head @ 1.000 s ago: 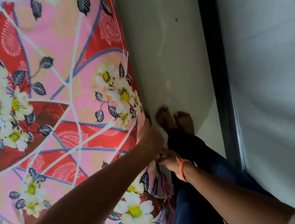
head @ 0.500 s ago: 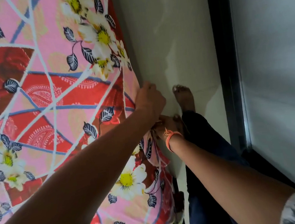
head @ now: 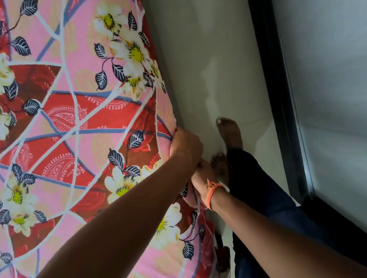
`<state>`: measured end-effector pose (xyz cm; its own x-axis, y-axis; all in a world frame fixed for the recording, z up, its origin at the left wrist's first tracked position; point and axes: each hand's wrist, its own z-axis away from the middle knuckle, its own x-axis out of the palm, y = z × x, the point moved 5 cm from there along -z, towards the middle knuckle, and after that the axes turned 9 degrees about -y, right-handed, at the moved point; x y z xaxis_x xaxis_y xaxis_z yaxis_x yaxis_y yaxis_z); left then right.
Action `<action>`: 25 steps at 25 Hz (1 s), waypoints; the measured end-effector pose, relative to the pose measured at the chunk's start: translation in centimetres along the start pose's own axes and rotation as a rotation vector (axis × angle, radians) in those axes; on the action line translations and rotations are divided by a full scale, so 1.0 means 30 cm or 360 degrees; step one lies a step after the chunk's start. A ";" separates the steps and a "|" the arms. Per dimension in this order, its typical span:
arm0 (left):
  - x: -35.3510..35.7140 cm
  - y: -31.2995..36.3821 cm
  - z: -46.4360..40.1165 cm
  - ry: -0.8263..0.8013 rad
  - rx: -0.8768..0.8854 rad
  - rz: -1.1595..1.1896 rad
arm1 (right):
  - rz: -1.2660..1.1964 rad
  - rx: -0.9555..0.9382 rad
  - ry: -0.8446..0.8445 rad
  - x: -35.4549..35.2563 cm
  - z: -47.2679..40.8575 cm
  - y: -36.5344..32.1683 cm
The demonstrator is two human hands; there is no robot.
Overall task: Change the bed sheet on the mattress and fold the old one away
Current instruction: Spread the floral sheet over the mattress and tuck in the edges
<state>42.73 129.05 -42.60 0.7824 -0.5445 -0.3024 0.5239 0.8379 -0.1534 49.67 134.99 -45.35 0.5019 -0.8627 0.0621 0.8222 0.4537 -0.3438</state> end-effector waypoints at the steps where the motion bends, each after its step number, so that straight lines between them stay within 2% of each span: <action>1: 0.002 -0.003 -0.009 -0.0007 0.0023 -0.0008 | -0.0045 0.0020 -0.0052 0.000 -0.013 -0.013; 6: 0.029 -0.035 -0.049 -0.0012 0.0004 -0.0057 | -0.0119 0.0022 -0.0151 0.003 -0.096 0.002; 9: 0.007 -0.038 -0.041 0.0069 0.0032 0.0117 | -0.0294 0.0024 -0.0055 -0.018 -0.113 0.034; 11: -0.004 -0.027 -0.026 0.0021 0.0061 0.0236 | -0.0364 -0.0039 -0.0044 -0.040 -0.112 0.034; 15: 0.012 0.036 0.021 0.0075 -0.0020 0.0311 | -0.0346 -0.0150 -0.0247 -0.101 -0.057 0.054; 18: 0.100 0.199 0.117 0.0192 0.0077 0.0358 | 0.0021 0.0024 -0.0459 -0.155 0.014 0.209; 20: 0.169 0.324 0.200 0.0364 0.0065 0.0478 | 0.0297 0.0160 -0.0548 -0.162 0.071 0.357; 22: 0.240 0.422 0.254 0.0503 0.0078 0.0534 | 0.0357 0.0125 -0.0649 -0.124 0.110 0.466; 25: 0.293 0.497 0.279 0.0705 -0.0009 0.0559 | 0.0297 -0.0059 -0.0490 -0.101 0.085 0.542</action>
<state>60.24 136.43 -39.65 0.6925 -0.1657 -0.7022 0.2549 0.9667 0.0233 62.21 145.55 -48.74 0.7045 -0.6554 0.2723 0.7013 0.5837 -0.4092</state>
